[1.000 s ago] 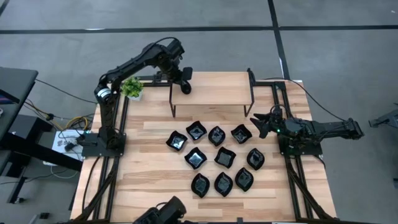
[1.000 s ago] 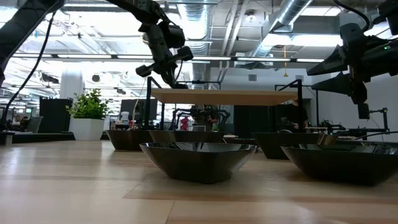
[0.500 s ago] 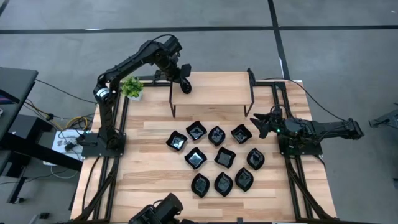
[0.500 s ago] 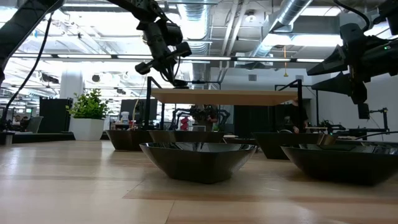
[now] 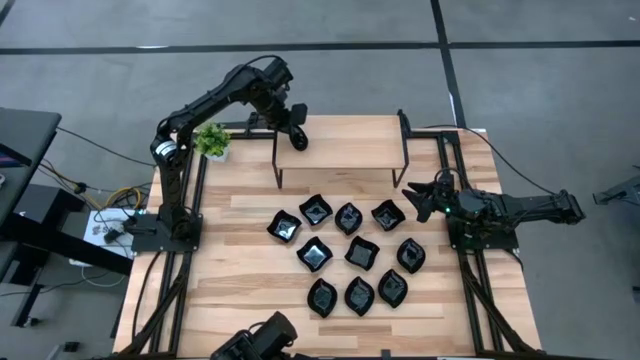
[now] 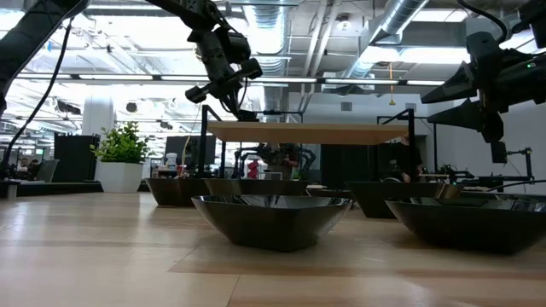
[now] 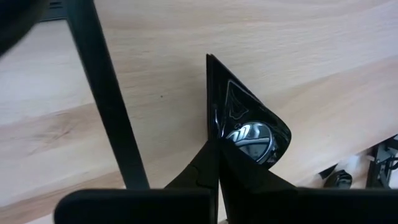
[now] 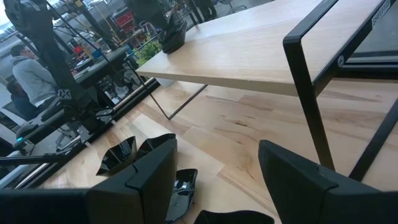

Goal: Pick & Place Mini shaped plates
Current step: Stack the drop shaped plate on top of the drop shaped plates on the shelf, then put the distorted square plate on the shelf

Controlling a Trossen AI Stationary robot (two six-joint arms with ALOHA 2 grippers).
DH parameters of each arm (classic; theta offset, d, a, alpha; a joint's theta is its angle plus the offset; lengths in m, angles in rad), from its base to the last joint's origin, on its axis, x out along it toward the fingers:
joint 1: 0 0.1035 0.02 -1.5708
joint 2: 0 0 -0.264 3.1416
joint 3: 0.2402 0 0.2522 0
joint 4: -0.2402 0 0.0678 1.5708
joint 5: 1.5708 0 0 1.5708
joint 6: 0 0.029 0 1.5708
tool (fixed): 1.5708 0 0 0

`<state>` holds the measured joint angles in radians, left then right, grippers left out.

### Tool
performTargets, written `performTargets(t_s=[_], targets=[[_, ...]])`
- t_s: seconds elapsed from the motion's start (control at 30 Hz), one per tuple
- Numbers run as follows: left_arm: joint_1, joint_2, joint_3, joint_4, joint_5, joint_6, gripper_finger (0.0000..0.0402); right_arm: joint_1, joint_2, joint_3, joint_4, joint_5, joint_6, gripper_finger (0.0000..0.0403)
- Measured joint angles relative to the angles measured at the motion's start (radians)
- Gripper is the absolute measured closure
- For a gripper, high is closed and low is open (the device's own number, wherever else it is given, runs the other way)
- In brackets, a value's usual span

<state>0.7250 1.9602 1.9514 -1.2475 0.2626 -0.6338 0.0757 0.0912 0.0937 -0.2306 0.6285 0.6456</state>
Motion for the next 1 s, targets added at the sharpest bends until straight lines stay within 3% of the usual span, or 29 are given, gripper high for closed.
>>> performTargets(t_s=[0.3,1.0], targets=[[0.0,0.0,0.0,0.014,-0.004,0.001,0.0395,0.0,0.0,0.0,0.0,0.0,0.0,0.0182],[-0.011,-0.027,-0.001,0.043,-0.011,0.009,0.0336,0.0,0.0,0.0,0.0,0.0,0.001,0.0182]])
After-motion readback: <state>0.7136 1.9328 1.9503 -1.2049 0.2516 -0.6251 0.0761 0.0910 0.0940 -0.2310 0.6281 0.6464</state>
